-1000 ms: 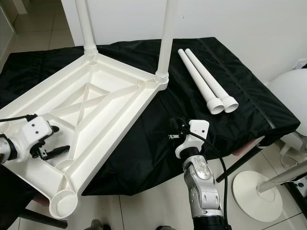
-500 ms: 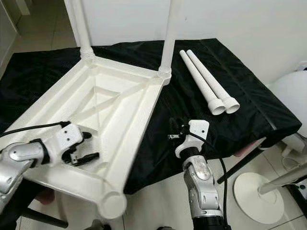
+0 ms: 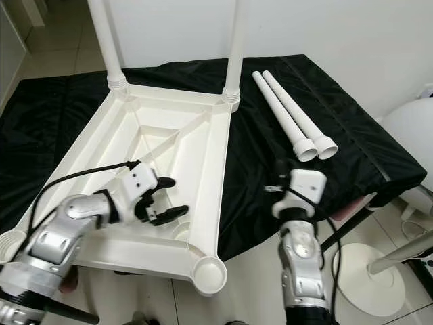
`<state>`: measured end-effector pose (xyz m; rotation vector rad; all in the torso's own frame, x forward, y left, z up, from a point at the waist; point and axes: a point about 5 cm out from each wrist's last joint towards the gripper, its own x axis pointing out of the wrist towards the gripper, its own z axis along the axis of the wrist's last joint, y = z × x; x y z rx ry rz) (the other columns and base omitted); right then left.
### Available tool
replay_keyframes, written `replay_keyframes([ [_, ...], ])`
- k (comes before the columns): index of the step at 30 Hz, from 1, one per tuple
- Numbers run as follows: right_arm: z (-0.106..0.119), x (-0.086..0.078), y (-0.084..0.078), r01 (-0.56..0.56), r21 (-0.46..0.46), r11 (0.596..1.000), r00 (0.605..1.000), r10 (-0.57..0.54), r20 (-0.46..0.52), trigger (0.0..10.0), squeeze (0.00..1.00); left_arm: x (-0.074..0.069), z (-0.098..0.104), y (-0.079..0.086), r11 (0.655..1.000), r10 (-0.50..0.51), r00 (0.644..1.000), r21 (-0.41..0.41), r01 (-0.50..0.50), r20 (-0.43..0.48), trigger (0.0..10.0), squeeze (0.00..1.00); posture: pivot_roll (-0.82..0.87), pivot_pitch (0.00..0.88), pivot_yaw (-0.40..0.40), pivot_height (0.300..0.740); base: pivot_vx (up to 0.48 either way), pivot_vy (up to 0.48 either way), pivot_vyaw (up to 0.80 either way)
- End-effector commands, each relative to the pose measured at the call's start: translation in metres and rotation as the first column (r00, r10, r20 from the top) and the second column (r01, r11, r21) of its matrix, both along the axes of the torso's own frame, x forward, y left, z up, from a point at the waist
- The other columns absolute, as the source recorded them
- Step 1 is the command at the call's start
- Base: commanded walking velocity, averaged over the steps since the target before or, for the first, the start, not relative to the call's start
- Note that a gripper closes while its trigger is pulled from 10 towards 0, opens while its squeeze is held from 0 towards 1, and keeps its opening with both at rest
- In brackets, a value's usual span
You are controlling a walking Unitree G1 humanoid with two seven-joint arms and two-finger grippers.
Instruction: Building children table
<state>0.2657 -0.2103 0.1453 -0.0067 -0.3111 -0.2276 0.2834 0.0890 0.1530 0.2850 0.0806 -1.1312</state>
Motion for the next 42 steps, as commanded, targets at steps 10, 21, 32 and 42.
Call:
replay_keyframes([
  [10, 0.001, -0.008, -0.007, 0.064, -0.02, 0.998, 0.998, -0.064, 0.021, 10.0, 0.0, 0.006, -0.001, -0.019, 0.975, 0.211, 0.977, -0.083, -0.208, 0.032, 10.0, 0.0, -0.07, 0.09, 0.039, 0.74, 0.0, 0.0, 0.0],
  [21, 0.0, -0.009, 0.002, 0.02, 0.008, 1.0, 1.0, -0.02, 0.021, 10.0, 1.0, 0.014, 0.035, -0.007, 0.901, 0.275, 0.961, -0.355, -0.249, 0.023, 10.0, 0.0, -0.07, 0.129, 0.034, 0.74, 0.0, 0.0, 0.0],
  [32, -0.002, -0.005, 0.016, -0.082, -0.038, 0.996, 0.997, 0.081, -0.006, 10.0, 0.0, -0.004, 0.037, 0.014, 0.898, 0.275, 0.957, -0.378, -0.224, 0.087, 10.0, 0.0, -0.06, 0.125, 0.043, 0.74, 0.0, 0.0, 0.0],
  [42, -0.007, -0.015, 0.011, -0.061, -0.08, 0.995, 0.998, 0.06, -0.024, 10.0, 0.0, -0.035, 0.024, 0.036, 0.984, -0.049, 0.995, -0.169, 0.063, 0.088, 10.0, 0.0, -0.01, 0.109, 0.064, 0.74, 0.0, 0.0, 0.0],
])
